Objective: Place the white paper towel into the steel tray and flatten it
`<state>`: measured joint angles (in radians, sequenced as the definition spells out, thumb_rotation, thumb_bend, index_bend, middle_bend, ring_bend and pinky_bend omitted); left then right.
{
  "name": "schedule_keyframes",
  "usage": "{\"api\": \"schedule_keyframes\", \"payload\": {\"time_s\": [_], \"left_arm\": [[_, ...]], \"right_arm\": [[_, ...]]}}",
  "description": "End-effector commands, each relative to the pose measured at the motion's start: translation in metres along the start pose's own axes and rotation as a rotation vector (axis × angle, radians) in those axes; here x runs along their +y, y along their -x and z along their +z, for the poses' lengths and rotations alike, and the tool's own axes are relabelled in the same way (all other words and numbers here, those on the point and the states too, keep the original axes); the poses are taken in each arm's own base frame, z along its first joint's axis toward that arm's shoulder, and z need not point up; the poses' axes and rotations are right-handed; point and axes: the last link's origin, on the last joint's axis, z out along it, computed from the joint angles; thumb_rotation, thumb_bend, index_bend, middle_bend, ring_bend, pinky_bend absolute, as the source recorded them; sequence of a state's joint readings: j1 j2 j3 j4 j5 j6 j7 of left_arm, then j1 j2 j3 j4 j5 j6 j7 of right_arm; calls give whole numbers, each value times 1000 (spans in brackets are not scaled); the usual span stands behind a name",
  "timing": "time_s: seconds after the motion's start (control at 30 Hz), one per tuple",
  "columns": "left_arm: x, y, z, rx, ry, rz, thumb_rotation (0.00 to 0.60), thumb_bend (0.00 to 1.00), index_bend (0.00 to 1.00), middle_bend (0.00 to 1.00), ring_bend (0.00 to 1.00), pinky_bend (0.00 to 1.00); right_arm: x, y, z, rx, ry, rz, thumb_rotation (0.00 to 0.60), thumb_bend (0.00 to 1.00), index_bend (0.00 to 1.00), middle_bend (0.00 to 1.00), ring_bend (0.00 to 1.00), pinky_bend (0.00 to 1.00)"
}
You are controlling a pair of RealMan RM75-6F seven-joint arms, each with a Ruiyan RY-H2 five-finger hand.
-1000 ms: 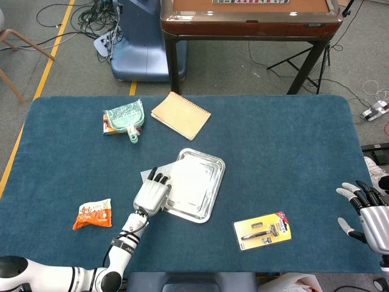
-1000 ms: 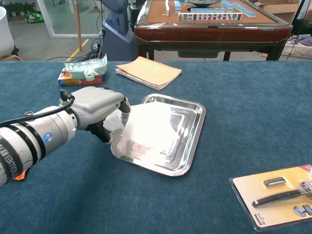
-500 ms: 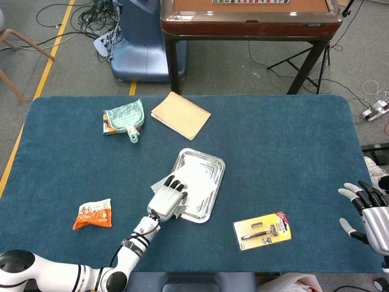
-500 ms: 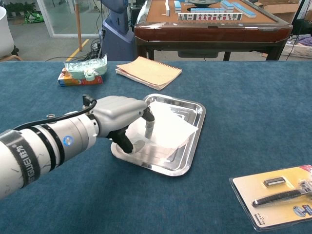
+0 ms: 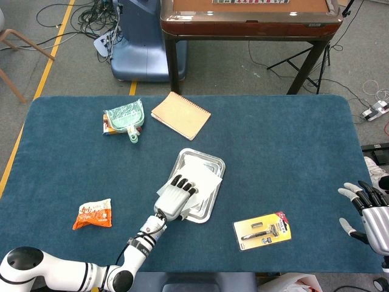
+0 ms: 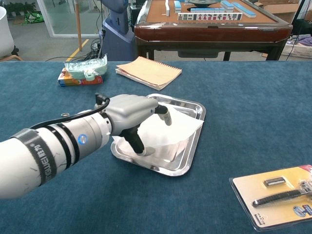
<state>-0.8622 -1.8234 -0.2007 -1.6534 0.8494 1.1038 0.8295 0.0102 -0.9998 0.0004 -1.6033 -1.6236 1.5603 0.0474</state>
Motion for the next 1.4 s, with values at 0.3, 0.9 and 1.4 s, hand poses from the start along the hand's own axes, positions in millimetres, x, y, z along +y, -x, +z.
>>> {"api": "schedule_keyframes", "payload": {"time_s": [0.3, 0.9, 1.4], "left_arm": [[-11, -7, -6, -1, -4, -41, 597, 60, 152, 145, 89, 44], [-57, -29, -15, 43, -45, -69, 392, 41, 334, 430, 437, 262], [-73, -35, 2, -24, 34, -1, 600, 408, 316, 989, 958, 905]], "right_arm": [[-1, -1, 0, 2, -1, -2, 600, 261, 248, 198, 82, 184], [-1, -1, -1, 5, -5, 5, 600, 261, 248, 198, 82, 184], [-4, 0, 2, -1, -14, 1, 600, 261, 248, 198, 82, 184]]}}
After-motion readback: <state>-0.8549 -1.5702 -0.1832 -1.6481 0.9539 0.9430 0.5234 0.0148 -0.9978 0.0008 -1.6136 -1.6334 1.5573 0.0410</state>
